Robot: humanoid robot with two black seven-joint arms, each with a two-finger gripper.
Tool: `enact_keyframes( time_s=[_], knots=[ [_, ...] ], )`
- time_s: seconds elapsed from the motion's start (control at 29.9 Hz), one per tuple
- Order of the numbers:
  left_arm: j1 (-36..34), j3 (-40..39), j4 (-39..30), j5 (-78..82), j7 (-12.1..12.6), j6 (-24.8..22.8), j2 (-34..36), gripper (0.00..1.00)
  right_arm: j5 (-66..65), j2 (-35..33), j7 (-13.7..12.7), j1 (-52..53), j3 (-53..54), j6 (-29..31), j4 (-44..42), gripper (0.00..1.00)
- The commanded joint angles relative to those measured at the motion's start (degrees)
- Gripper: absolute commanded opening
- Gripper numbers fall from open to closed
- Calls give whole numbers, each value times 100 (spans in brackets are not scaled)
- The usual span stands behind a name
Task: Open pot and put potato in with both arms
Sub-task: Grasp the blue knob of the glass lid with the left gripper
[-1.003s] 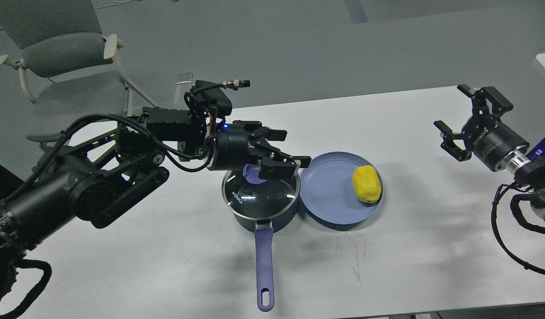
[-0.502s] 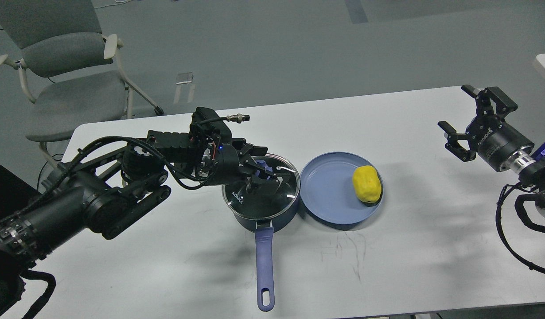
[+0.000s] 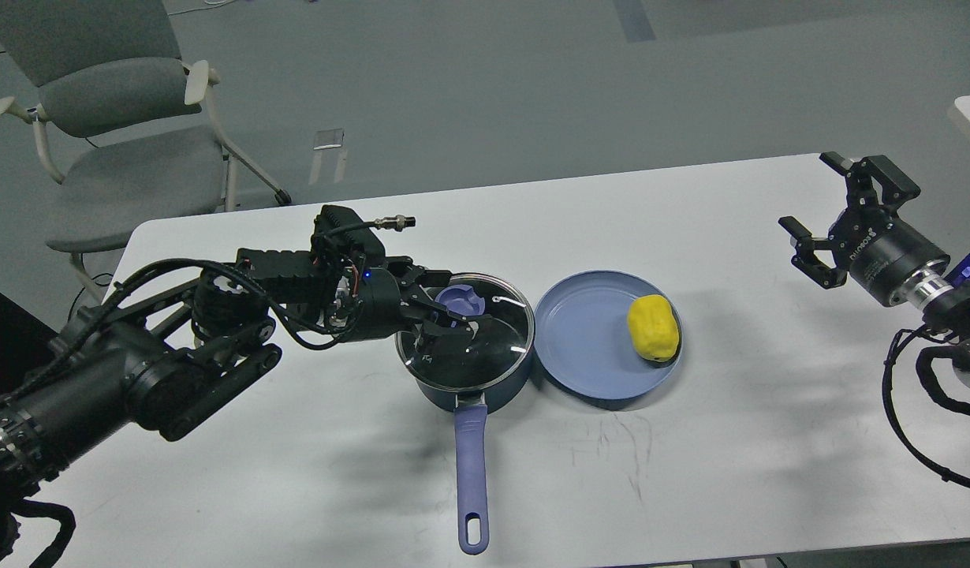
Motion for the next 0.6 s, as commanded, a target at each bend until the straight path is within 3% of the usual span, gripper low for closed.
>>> enact_keyframes(
  time_s=[0.0, 0.33, 0.4, 0.47, 0.57],
  knots=[
    [3, -8, -11, 0, 0, 0, -2, 98, 0, -3, 0, 0, 1, 0, 0, 100],
    [153, 1, -19, 17, 0, 9, 94, 93, 0, -3, 0, 9, 1, 0, 0, 100],
    [153, -8, -28, 17, 0, 9, 121, 85, 0, -3, 0, 9, 1, 0, 0, 100],
    [144, -25, -63, 17, 0, 35, 121, 64, 0, -3, 0, 9, 1, 0, 0, 100],
    [126, -25, -81, 17, 0, 176, 121, 47, 0, -3, 0, 17, 1, 0, 8, 100]
  ],
)
